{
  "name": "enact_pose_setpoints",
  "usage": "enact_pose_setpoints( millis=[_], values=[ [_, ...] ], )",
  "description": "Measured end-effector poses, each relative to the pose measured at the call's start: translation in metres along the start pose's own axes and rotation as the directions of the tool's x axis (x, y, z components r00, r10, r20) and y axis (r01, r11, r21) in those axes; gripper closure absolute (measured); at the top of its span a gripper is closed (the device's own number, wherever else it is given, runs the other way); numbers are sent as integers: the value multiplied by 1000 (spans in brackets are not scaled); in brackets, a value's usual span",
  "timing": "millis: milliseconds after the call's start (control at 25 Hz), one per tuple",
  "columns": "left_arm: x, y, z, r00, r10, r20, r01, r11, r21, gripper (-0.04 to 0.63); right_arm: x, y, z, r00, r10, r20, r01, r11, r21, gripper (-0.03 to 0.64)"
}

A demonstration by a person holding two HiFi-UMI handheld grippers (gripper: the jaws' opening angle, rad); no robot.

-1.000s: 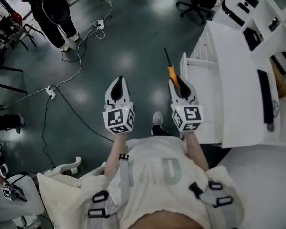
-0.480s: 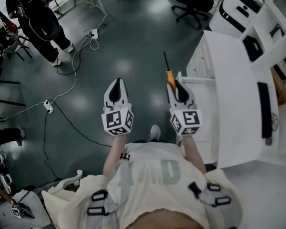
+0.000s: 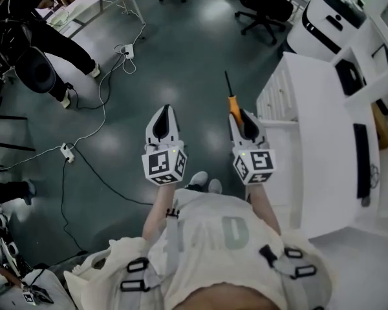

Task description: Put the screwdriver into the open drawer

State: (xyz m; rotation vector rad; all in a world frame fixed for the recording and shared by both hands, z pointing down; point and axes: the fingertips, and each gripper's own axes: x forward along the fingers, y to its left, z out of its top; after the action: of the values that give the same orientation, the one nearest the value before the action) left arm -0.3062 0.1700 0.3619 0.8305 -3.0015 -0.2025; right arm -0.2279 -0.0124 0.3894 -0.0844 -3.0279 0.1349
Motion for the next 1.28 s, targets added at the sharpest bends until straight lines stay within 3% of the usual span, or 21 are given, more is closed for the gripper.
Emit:
enact_pose_setpoints(
  millis=[280,480,680,800,920,1040,1160,1280],
  values=[
    [35,11,3,1000,-2,13,2,1000,2,591,32,-4,0,1000,4,0,-4,1000,-3,509],
    [52,14,8,1000,-26,16,27,999,-22,591,39,-11,6,999,-37,6,37,999,1,509],
    [73,-5,8,993,-119,12,120,993,-14,591,31,-27,12,993,-114,28,115,993,-15,509],
    [87,-37,2,975,-222,-3,222,975,-9,591,12,-45,12,977,-211,28,211,977,1,509],
    [99,-84,-8,937,-349,-22,349,937,-13,591,-18,-70,10,943,-330,34,329,944,27,509],
    [105,-138,-16,880,-474,-38,474,880,-23,591,-54,-97,10,894,-446,40,445,895,38,509],
    [103,-188,-23,808,-587,-52,587,809,-32,591,-94,-117,9,833,-552,48,550,834,47,509],
    [94,-238,-30,719,-692,-65,690,722,-47,591,-141,-133,4,743,-668,45,665,744,70,509]
  ],
)
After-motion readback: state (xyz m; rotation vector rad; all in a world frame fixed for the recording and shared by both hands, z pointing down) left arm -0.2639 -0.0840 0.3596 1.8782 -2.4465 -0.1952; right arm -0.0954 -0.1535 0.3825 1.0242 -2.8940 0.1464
